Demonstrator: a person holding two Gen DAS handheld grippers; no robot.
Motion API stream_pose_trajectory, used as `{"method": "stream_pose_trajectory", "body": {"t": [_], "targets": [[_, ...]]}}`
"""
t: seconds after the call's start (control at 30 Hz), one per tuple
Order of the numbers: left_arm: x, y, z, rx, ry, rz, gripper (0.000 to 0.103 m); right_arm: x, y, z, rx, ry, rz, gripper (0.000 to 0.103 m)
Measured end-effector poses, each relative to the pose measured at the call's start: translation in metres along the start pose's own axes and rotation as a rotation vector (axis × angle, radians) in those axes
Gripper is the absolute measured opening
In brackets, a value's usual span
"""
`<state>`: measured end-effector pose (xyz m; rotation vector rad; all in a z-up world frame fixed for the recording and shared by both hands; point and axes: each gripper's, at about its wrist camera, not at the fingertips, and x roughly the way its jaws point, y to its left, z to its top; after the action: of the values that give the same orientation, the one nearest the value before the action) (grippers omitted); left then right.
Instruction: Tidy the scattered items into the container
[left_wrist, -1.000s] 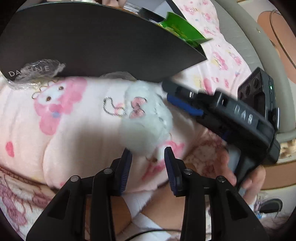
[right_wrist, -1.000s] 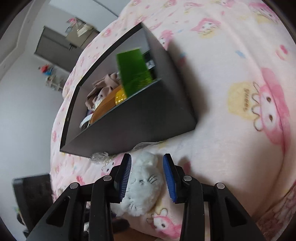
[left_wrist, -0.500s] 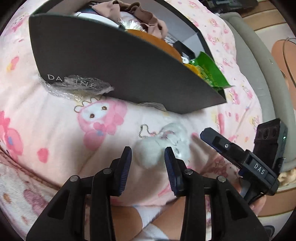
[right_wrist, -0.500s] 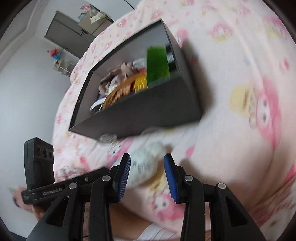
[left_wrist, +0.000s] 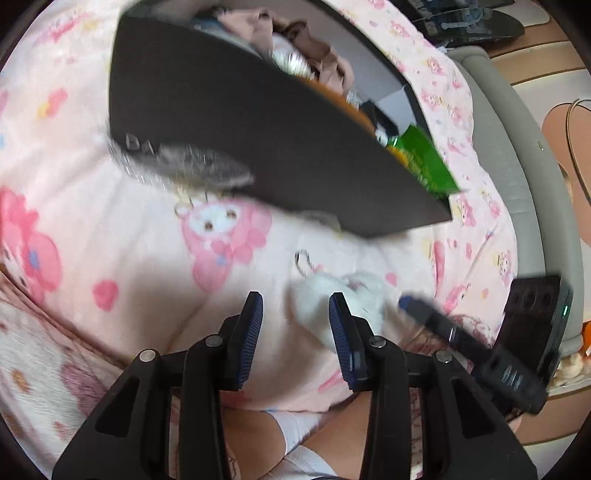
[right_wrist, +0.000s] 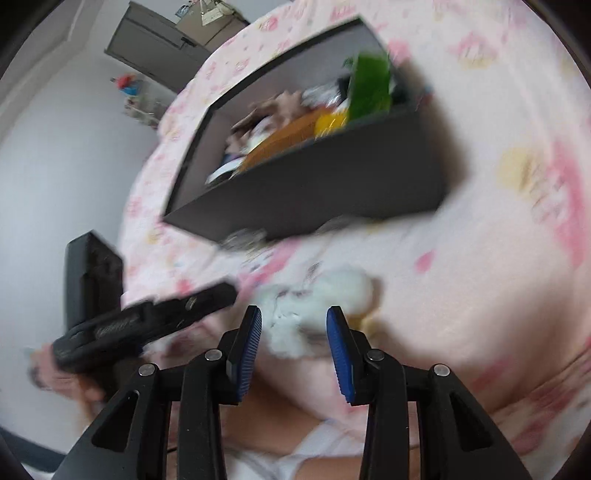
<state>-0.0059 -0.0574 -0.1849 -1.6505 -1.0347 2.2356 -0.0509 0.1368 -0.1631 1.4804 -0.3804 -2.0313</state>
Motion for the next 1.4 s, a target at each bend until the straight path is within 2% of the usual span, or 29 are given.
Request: {"method": "stream_pose_trajectory", "body": {"t": [0.1,0.17,0.23,0.27,0.37,0.47,0.57,0.63,0.7,0.73,0.83,0.9,1.07,1.17,1.27,1.33,1.37,1.4], "targets": [[0.009,0.001,-0.002,-0.013,0.015,-0.023,0.037,0.004,-0.008,0.009,0.012,-0.022,-0.039,0.033],[0.006,0.0,0.002,-0.02,-0.008,-0.028,0.037,0.012,-0.017,0.007,0.045,0.02,-0.055,0.033],[0.001,-0.002,0.008,-0.017,-0.034,-0.025,0.038,0.009,-0.021,0.002,0.076,0.043,0.006,0.033],[0.001,-0.003,0.01,-0.015,-0.039,-0.025,0.042,0.005,-0.022,0.001,0.079,0.034,0.031,0.033],[0.014,-0.003,0.013,-0.028,0.014,-0.052,0.046,-0.001,-0.026,0.005,0.091,-0.008,0.001,0.035],[0.028,0.0,0.011,-0.041,0.061,-0.049,0.046,0.02,-0.032,0.013,0.123,0.029,-0.001,0.035],[0.022,-0.002,0.01,-0.038,0.046,-0.071,0.046,0.029,-0.027,0.009,0.104,0.071,-0.019,0.037],[0.009,-0.007,0.011,-0.012,0.0,-0.071,0.046,0.019,-0.017,0.003,0.067,0.073,0.071,0.037],[0.001,-0.01,0.013,0.002,-0.01,-0.086,0.046,0.01,-0.011,-0.005,0.061,0.081,0.16,0.037],[0.001,-0.009,0.013,0.0,-0.004,-0.075,0.046,0.006,-0.009,-0.008,0.051,0.07,0.15,0.037],[0.002,-0.005,0.011,0.0,0.001,0.002,0.046,0.005,-0.008,-0.013,0.02,0.053,0.037,0.037],[0.0,0.0,0.009,-0.004,0.001,0.029,0.046,0.011,-0.018,-0.013,0.054,0.075,0.041,0.037],[0.003,0.016,0.012,-0.021,-0.016,0.041,0.046,0.033,-0.02,-0.011,0.078,0.126,0.103,0.037],[0.011,0.025,0.018,-0.055,-0.025,-0.023,0.047,0.047,-0.017,-0.001,0.093,0.158,0.092,0.037],[0.018,0.024,0.023,-0.052,-0.017,-0.022,0.047,0.05,-0.015,0.011,0.083,0.127,0.074,0.037],[0.023,0.018,0.023,-0.032,0.003,-0.01,0.045,0.059,-0.02,0.014,0.101,0.123,0.079,0.037],[0.023,0.014,0.022,-0.02,0.007,0.0,0.04,0.061,-0.022,0.013,0.114,0.129,0.097,0.037],[0.022,0.011,0.02,-0.013,0.01,-0.017,0.03,0.062,-0.023,0.011,0.128,0.138,0.117,0.035]]}}
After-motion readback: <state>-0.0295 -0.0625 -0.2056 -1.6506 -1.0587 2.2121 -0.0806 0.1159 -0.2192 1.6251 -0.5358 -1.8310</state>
